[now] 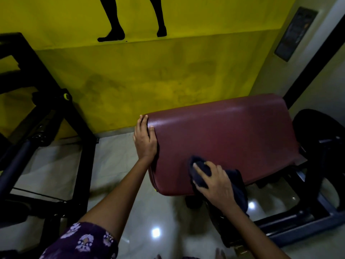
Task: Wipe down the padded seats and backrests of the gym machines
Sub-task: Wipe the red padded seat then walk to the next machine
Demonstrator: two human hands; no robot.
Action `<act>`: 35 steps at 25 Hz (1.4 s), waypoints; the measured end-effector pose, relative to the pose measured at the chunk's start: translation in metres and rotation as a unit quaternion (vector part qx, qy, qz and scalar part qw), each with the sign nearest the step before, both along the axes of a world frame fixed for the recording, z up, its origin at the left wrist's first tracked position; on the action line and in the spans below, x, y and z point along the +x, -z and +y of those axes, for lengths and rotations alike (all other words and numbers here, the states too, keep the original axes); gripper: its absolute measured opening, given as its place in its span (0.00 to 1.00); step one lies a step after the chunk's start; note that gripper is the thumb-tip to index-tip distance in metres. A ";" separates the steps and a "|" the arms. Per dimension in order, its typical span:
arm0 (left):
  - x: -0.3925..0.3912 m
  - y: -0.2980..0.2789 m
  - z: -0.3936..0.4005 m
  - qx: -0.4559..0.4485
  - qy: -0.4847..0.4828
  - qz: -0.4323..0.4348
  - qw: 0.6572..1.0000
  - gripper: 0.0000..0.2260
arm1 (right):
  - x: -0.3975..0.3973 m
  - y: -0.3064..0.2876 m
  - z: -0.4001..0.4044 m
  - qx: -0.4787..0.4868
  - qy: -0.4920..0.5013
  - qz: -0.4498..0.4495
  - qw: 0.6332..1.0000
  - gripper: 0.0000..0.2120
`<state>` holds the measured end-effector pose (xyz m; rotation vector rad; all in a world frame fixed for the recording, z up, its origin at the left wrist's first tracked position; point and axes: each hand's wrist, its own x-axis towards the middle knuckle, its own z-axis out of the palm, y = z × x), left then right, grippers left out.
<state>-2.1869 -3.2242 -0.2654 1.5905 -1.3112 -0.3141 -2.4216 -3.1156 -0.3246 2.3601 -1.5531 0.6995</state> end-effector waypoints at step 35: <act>-0.081 -0.005 -0.001 0.034 -0.078 -0.317 0.944 0.23 | -0.004 -0.085 -0.150 -0.054 0.023 0.023 0.998 0.28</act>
